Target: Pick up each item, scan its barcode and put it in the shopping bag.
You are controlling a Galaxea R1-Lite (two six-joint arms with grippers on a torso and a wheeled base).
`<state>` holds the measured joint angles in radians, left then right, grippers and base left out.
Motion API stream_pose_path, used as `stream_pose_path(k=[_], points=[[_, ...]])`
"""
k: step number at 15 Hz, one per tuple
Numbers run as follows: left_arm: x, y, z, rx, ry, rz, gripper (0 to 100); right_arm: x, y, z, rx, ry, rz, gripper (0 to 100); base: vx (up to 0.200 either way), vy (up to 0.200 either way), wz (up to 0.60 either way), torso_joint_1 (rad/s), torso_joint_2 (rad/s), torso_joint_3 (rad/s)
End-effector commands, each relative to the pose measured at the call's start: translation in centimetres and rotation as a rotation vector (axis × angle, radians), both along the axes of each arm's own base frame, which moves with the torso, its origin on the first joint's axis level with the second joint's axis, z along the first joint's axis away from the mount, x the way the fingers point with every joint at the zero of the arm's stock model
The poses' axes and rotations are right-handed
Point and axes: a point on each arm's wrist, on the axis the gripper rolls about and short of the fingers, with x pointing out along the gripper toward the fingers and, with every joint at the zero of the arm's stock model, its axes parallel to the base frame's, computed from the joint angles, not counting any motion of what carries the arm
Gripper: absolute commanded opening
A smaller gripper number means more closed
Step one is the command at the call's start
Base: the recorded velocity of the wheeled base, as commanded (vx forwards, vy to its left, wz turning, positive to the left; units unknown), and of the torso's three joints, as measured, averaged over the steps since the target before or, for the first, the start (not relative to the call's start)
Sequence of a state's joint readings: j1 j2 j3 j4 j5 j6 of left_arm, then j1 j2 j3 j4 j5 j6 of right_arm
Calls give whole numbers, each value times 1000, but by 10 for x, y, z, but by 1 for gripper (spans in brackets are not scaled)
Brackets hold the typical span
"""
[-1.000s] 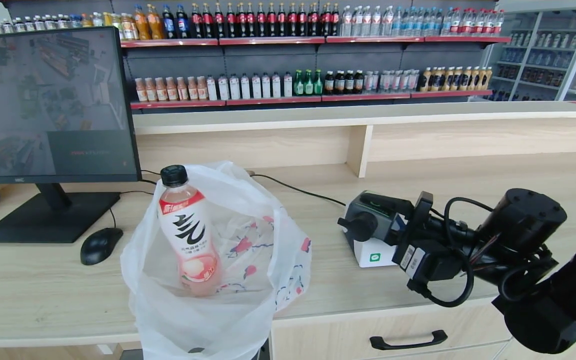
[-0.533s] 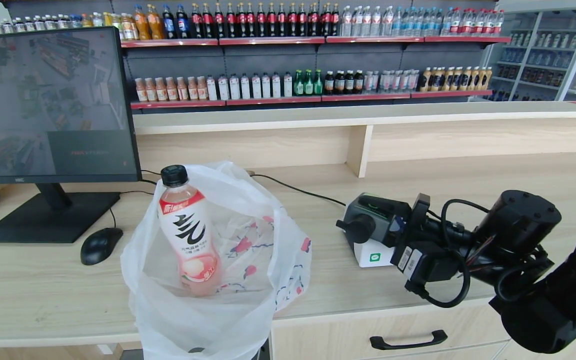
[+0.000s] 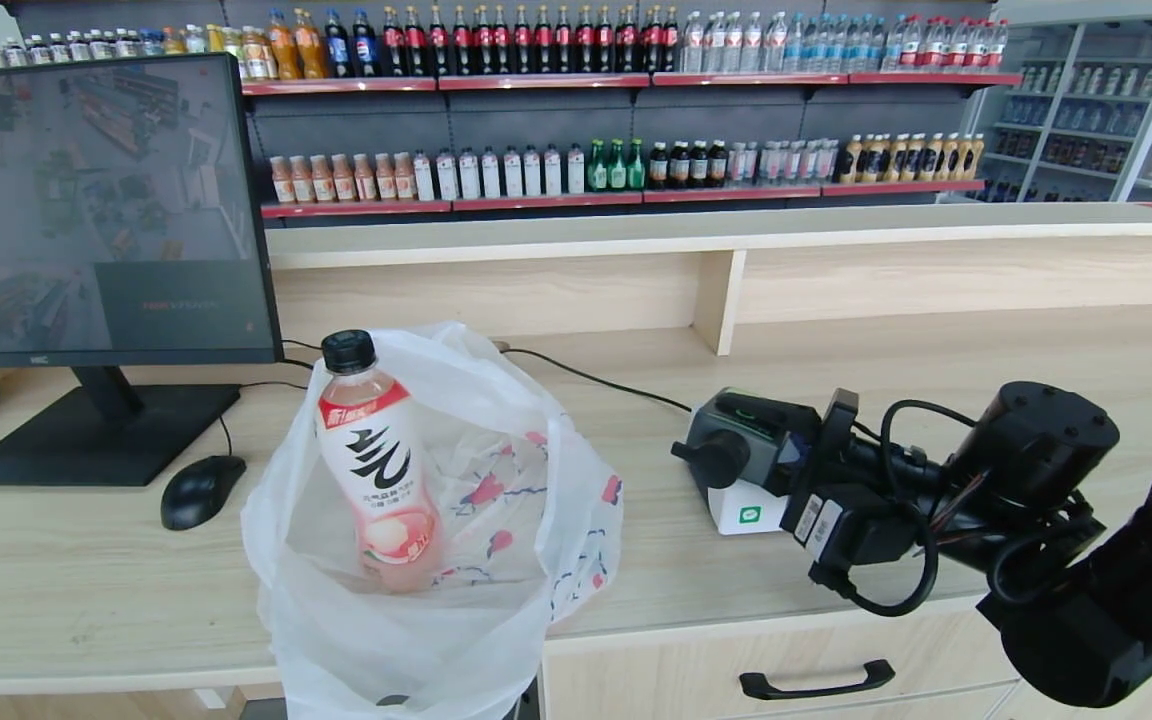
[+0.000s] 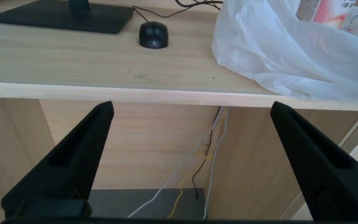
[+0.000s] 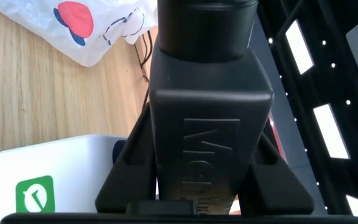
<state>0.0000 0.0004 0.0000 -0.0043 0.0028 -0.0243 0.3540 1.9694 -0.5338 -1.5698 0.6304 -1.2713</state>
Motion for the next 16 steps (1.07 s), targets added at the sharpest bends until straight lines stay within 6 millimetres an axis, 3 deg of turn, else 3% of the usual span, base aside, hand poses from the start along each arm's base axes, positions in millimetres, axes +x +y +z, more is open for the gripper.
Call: stream_pose_path(k=[1,7,12,16], points=[[0,0,0,0,-1,0,100,-1,0,1,2,-5,0,0,0,0,0,0,0,0],[0,0,0,0,-1,0,100,-6,-2,9,19,-9,2,0,0,0,0,0,0,0],[0,0,0,0,1,0,100,-20,-2,37,118,2,39,0,0,0,0,0,0,0],[0,0,0,0,-1,0,100,-49,13,61,211,15,86,0,0,0,0,0,0,0]])
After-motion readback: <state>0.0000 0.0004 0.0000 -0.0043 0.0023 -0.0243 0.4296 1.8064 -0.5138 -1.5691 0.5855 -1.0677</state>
